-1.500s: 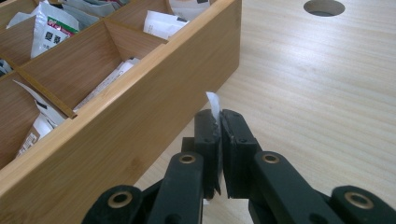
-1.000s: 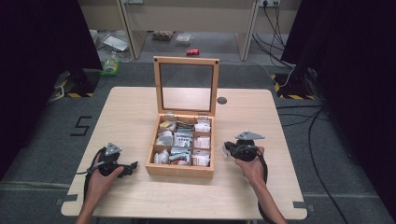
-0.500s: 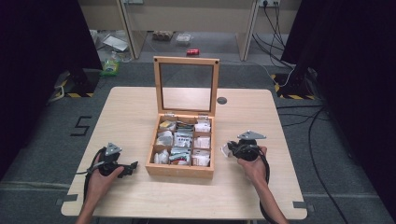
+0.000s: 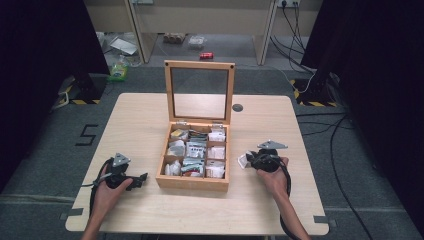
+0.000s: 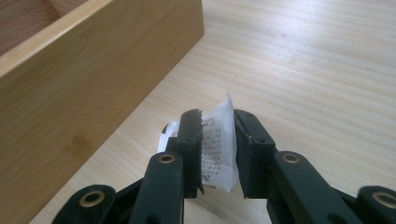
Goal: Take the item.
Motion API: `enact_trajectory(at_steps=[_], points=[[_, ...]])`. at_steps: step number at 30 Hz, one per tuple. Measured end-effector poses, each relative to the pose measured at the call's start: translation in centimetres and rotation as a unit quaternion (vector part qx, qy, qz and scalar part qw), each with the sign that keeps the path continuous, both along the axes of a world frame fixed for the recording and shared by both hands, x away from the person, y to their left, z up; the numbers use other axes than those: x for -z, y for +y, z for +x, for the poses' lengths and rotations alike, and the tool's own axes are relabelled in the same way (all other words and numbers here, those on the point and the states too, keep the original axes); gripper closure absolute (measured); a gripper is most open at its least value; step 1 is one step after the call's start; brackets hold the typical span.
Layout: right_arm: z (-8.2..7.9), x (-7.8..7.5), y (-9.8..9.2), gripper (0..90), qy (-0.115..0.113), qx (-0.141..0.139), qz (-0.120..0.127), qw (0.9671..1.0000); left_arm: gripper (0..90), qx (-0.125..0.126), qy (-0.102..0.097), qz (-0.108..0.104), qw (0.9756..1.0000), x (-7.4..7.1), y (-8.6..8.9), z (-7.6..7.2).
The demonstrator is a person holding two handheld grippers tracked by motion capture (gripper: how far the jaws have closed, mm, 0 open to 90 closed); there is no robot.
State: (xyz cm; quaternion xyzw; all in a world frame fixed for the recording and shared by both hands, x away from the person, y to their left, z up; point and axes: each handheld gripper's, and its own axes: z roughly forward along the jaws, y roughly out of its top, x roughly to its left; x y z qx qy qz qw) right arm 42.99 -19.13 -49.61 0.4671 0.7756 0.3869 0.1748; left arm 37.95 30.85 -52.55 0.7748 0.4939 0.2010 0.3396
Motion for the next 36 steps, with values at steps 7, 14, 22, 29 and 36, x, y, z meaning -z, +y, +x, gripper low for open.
enact_trajectory(at_steps=[7,14,22,29,36], points=[[0.1,0.1,0.0,68.2,0.005,0.002,-0.003,1.0,0.0,0.0,0.0,0.0,1.0,0.0,0.0,0.0],[0.3,-0.3,-0.4,63.7,0.001,0.009,0.002,1.0,0.0,0.0,0.0,0.0,1.0,0.0,0.0,0.0],[0.5,-1.1,-0.8,59.5,-0.011,0.015,0.014,0.9997,0.0,0.0,0.0,0.0,1.0,0.0,0.0,0.0],[0.6,-2.2,-0.9,56.7,-0.026,0.013,0.026,0.9992,0.0,0.0,0.0,0.0,1.0,0.0,0.0,0.0],[1.1,-3.2,-1.0,51.9,-0.036,0.017,0.034,0.9986,0.0,0.0,0.0,0.0,1.0,0.0,0.0,0.0]])
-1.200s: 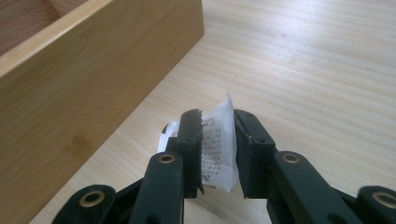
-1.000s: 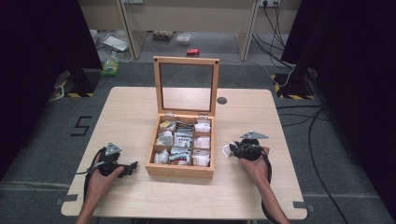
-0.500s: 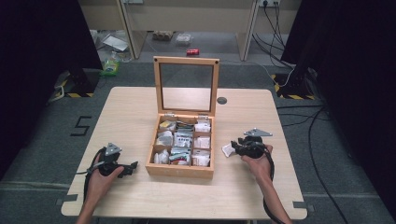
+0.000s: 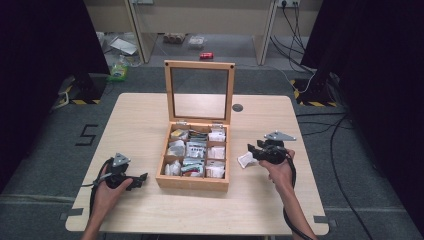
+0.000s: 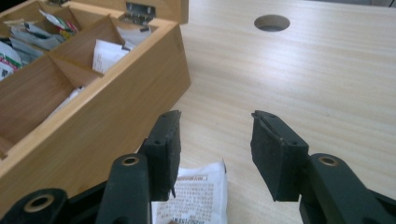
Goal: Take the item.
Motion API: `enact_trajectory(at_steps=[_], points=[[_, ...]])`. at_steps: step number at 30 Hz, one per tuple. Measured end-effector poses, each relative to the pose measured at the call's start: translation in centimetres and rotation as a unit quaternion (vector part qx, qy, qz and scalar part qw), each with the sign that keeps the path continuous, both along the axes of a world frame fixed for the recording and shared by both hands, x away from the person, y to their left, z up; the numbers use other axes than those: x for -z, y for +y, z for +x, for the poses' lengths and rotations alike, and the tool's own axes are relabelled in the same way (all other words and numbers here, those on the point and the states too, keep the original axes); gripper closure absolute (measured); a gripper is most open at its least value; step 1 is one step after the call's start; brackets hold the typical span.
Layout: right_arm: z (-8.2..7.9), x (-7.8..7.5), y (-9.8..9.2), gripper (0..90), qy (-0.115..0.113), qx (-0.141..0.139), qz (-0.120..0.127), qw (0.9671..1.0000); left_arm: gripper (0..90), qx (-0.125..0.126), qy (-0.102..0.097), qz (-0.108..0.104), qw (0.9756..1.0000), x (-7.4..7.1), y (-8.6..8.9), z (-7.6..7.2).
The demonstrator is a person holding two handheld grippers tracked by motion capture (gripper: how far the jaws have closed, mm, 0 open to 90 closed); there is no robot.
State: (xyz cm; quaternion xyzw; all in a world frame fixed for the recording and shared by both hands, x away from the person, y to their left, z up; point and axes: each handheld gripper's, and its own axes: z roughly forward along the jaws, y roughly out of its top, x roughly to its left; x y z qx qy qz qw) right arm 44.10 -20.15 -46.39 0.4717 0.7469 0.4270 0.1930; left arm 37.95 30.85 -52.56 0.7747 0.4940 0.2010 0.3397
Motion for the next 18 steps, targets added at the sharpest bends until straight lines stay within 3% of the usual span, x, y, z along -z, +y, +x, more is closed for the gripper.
enact_trajectory(at_steps=[12,18], points=[[1.3,-0.5,0.4,48.5,-0.005,-0.004,0.013,0.9999,0.0,0.0,0.0,0.0,1.0,0.0,0.0,0.0],[2.4,-1.7,1.0,48.6,-0.014,-0.001,0.017,0.9998,0.0,0.0,0.0,0.0,1.0,0.0,0.0,0.0]])
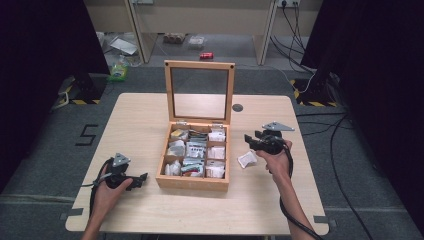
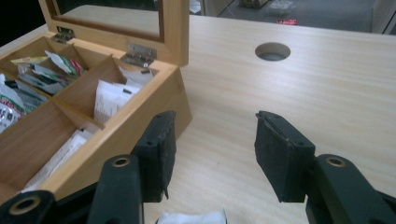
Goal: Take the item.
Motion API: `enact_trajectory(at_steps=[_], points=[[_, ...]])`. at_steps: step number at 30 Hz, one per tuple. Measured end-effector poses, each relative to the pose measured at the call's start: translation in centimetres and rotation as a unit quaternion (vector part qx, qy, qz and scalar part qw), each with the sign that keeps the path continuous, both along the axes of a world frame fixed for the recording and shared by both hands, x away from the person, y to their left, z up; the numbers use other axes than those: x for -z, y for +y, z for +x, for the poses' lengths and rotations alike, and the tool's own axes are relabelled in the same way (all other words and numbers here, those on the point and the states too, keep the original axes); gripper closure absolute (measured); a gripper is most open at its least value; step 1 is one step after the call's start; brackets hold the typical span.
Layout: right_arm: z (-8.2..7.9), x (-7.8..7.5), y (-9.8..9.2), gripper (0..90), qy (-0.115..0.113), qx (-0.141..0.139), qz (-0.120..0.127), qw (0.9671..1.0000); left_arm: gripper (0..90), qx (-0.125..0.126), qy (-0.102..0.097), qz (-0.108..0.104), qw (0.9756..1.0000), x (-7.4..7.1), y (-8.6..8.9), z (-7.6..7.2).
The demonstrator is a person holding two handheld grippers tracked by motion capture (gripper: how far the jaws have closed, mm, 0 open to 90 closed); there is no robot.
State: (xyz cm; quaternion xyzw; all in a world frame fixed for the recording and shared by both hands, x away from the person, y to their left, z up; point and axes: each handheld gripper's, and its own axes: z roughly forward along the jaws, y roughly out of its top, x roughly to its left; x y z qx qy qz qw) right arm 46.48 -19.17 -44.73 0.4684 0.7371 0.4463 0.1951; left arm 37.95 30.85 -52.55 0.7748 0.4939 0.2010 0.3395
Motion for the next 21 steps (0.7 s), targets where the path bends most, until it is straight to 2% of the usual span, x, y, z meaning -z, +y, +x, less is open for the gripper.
enact_trajectory(at_steps=[13,21], points=[[1.7,-1.5,1.9,48.6,-0.007,-0.009,0.002,0.9999,0.0,0.0,0.0,0.0,1.0,0.0,0.0,0.0],[3.2,-1.4,2.6,46.9,-0.004,-0.016,0.001,0.9999,0.0,0.001,0.0,0.0,1.0,0.0,0.0,0.0]])
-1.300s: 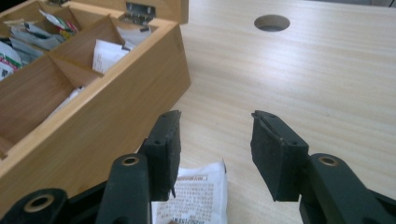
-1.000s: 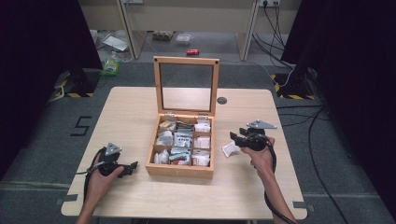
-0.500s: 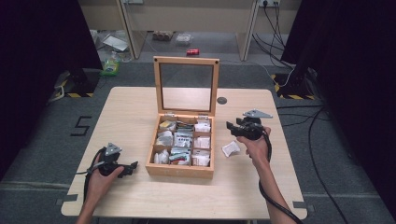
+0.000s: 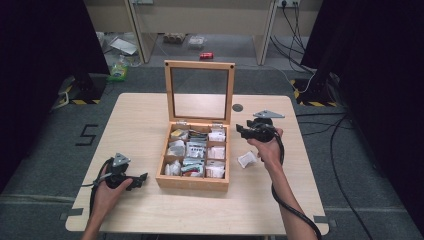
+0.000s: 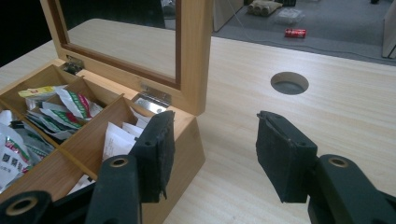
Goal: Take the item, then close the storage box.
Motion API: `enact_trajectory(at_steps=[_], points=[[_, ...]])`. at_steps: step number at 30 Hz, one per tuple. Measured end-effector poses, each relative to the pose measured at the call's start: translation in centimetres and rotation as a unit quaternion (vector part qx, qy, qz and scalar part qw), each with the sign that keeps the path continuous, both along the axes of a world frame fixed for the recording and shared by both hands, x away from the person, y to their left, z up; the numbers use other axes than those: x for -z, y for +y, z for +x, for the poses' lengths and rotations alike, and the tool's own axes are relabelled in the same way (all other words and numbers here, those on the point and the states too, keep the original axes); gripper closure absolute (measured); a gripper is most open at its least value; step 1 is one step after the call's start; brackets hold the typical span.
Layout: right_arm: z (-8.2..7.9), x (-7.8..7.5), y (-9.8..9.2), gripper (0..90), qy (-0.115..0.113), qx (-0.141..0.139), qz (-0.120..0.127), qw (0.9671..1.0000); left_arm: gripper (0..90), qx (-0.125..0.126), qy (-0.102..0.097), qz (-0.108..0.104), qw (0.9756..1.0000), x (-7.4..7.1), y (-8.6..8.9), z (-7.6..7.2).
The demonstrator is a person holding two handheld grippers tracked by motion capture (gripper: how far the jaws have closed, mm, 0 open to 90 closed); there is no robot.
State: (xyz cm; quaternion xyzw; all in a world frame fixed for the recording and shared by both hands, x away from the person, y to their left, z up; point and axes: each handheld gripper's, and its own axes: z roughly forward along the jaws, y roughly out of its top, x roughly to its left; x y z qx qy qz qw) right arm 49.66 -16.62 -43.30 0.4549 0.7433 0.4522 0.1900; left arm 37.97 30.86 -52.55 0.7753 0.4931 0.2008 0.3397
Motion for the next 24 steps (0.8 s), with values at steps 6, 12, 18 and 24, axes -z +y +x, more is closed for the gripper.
enact_trajectory(at_steps=[6,12,18,24], points=[[0.4,0.1,0.4,45.5,0.001,0.004,0.004,1.0,0.0,0.0,0.0,0.0,1.0,0.0,0.0,0.0],[0.2,0.1,0.8,45.0,0.002,0.008,0.003,1.0,0.0,0.0,0.0,0.0,1.0,0.0,0.0,0.0],[0.9,-0.2,0.9,43.8,-0.003,0.01,0.006,0.9999,0.0,0.0,0.0,0.0,1.0,0.0,0.0,0.0],[1.8,-0.2,1.4,43.5,-0.005,0.013,0.007,0.9999,0.0,0.0,0.0,0.0,1.0,0.0,0.0,0.0]])
